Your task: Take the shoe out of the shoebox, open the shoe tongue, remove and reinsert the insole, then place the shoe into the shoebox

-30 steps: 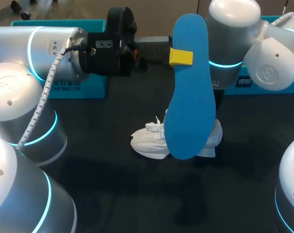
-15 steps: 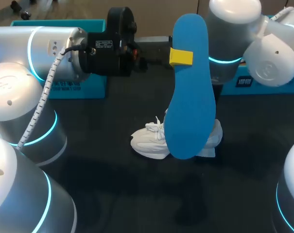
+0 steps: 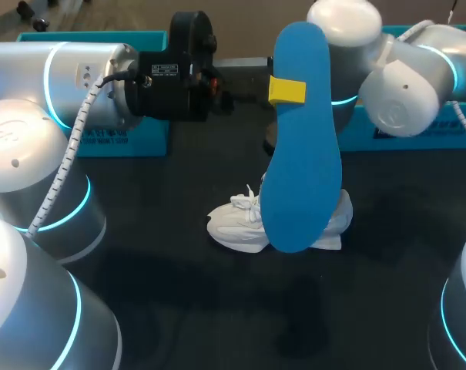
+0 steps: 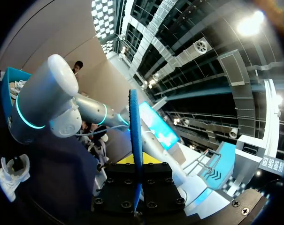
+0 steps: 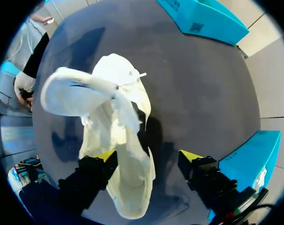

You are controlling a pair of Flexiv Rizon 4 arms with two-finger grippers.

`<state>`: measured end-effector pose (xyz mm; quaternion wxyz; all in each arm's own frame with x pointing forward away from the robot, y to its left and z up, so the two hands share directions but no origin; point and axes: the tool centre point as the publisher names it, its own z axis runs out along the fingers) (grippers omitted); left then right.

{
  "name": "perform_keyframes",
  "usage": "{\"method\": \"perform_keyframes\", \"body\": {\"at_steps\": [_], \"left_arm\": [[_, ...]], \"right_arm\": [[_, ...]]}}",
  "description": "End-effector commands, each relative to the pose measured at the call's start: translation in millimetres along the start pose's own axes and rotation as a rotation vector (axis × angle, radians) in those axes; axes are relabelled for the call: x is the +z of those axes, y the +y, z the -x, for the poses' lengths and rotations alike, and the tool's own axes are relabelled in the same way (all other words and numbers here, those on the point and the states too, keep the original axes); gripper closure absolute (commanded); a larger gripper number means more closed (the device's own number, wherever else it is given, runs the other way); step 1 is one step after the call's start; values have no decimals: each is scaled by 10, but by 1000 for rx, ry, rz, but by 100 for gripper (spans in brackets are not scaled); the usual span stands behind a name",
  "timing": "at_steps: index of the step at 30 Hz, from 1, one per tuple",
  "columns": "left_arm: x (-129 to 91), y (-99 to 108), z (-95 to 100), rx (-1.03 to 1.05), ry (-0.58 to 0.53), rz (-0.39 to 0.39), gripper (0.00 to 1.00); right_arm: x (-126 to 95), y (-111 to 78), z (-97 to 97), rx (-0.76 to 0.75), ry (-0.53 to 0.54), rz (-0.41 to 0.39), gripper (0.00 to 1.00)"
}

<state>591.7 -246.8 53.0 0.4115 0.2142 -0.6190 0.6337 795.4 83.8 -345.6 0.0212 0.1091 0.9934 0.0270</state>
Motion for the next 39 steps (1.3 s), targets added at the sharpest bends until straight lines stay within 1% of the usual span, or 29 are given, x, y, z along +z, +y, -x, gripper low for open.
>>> {"method": "perform_keyframes", "body": {"at_steps": [1, 3, 7, 12, 16, 17, 18, 21, 23, 24, 30, 36, 37, 38, 39], "left_arm": [[-1, 16, -1, 0, -2, -2, 100], [-1, 16, -1, 0, -2, -2, 100], [-1, 16, -1, 0, -2, -2, 100], [-1, 16, -1, 0, -2, -2, 100], [-1, 16, -1, 0, -2, -2, 100], [-1, 16, -1, 0, -2, -2, 100], [-1, 16, -1, 0, -2, -2, 100], [-1, 16, -1, 0, -2, -2, 100], [-1, 16, -1, 0, -2, -2, 100], [-1, 16, -1, 0, -2, -2, 100], [-1, 16, -1, 0, -2, -2, 100], [-1, 16, -1, 0, -2, -2, 100], [-1, 16, -1, 0, -2, -2, 100], [-1, 16, -1, 0, -2, -2, 100], [-1, 16, -1, 0, -2, -2, 100]], "right_arm": [[230, 65, 61, -2, 28, -15, 36], [278, 47, 60, 0, 37, -15, 52], [375, 4, 54, 3, 59, -25, 51], [433, -31, 23, 5, 76, -30, 51], [493, -79, -2, 14, 94, -31, 54], [500, -85, -4, 15, 95, -32, 58], [512, -95, -7, 17, 98, -33, 65], [524, -116, -14, 20, 107, -36, 75], [535, -137, -17, 24, 113, -40, 84], [543, -148, -17, 26, 115, -42, 100], [548, -185, -27, 42, 134, -48, 100], [394, -145, -53, 66, 194, -68, 100], [361, -129, -64, 79, 203, -54, 100], [328, -120, -74, 105, 231, -69, 100], [306, -113, -81, 120, 237, -72, 100]]}}
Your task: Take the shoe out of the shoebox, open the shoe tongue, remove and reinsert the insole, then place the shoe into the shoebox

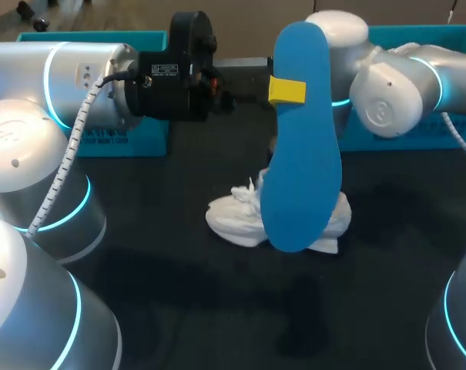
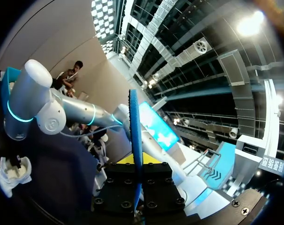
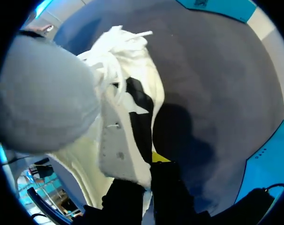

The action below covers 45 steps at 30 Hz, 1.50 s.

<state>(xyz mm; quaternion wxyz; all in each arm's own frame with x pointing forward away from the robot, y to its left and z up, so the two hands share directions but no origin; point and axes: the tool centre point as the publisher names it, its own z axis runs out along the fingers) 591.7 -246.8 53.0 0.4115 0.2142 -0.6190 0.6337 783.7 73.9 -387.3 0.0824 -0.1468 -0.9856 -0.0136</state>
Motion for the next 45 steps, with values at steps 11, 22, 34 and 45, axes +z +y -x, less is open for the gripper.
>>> {"method": "perform_keyframes", "body": {"at_steps": [11, 22, 34, 45], "left_arm": [[-1, 16, -1, 0, -2, -2, 100], [-1, 16, -1, 0, -2, -2, 100], [-1, 16, -1, 0, -2, -2, 100], [-1, 16, -1, 0, -2, -2, 100]], "right_arm": [[-221, 106, -141, 358, 118, 121, 100], [-269, 116, -287, 687, 75, 277, 100], [-260, 175, -319, 683, 80, 268, 100], [-260, 175, -319, 683, 80, 268, 100]]}}
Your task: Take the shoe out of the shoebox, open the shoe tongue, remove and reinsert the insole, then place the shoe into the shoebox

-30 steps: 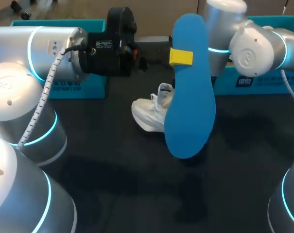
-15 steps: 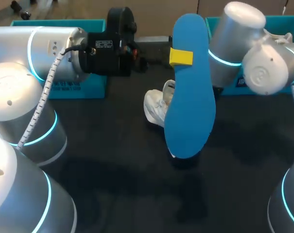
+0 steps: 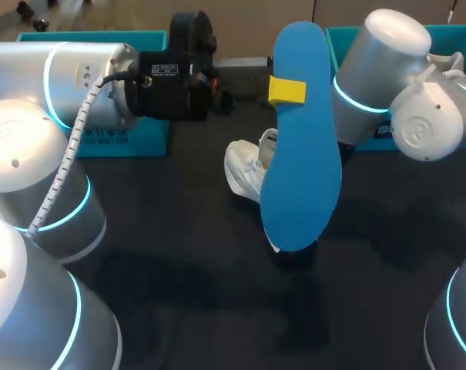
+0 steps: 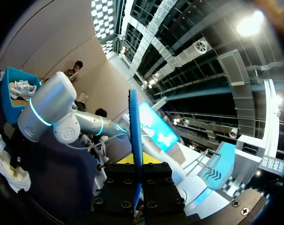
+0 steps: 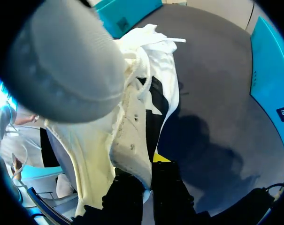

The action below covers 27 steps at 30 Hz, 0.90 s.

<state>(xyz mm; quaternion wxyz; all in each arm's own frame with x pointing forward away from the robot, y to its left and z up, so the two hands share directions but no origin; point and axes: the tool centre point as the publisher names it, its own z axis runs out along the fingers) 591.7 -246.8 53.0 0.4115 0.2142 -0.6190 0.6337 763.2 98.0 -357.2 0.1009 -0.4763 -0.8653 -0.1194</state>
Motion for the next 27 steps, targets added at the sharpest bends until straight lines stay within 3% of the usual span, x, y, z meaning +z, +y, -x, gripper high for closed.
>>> {"method": "perform_keyframes", "body": {"at_steps": [1, 13, 27], "left_arm": [[-1, 16, -1, 0, -2, -2, 100], [-1, 16, -1, 0, -2, -2, 100], [-1, 16, -1, 0, -2, -2, 100]], "right_arm": [[-10, -12, 1, 29, 16, 27, 100], [-3, -37, -24, 240, -66, 115, 100], [102, 41, -93, 306, -69, 139, 100]]}}
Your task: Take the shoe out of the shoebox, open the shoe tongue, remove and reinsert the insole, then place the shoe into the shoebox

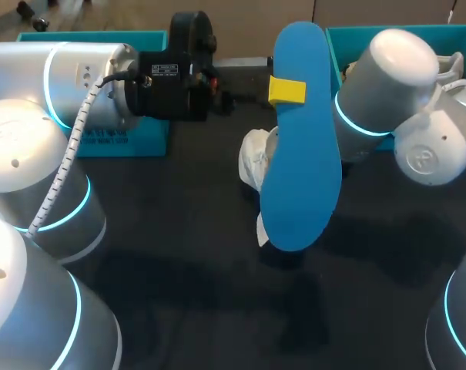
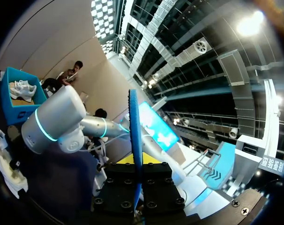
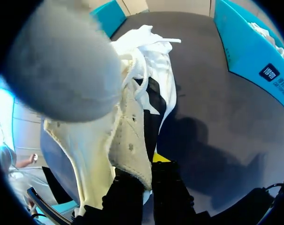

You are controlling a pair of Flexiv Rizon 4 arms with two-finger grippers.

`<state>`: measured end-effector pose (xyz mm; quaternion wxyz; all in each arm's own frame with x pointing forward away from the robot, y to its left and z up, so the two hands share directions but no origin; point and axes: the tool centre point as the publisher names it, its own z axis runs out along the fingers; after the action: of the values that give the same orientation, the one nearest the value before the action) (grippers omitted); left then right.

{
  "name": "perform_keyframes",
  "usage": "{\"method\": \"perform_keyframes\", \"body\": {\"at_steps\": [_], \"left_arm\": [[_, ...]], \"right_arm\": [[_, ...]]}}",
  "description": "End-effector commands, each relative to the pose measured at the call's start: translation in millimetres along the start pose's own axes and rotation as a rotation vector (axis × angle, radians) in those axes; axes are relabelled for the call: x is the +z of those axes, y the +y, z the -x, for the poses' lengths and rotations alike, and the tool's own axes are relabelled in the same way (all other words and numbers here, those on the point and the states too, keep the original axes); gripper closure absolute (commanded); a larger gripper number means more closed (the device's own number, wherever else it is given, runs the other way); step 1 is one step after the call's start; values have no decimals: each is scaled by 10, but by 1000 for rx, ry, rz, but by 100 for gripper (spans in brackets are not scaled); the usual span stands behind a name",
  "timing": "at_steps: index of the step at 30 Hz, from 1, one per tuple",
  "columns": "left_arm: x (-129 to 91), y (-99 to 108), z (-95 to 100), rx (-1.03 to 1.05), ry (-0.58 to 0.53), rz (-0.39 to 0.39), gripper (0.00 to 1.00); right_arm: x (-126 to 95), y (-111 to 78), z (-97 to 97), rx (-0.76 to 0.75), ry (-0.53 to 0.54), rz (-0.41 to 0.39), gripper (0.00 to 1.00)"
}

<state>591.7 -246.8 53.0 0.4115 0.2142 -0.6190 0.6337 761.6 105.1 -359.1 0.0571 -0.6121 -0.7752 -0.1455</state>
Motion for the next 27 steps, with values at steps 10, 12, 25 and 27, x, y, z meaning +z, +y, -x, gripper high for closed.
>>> {"method": "perform_keyframes", "body": {"at_steps": [10, 12, 25, 27], "left_arm": [[-1, 16, -2, 0, -2, -2, 100], [-1, 16, -2, 0, -2, -2, 100], [-1, 16, -2, 0, -2, -2, 100], [-1, 16, -2, 0, -2, -2, 100]], "right_arm": [[208, -41, 14, 78, -42, 35, 100], [251, -42, 30, 92, -38, 48, 100], [445, -12, 92, 101, -41, 63, 100], [459, -12, 103, 100, -41, 61, 100]]}}
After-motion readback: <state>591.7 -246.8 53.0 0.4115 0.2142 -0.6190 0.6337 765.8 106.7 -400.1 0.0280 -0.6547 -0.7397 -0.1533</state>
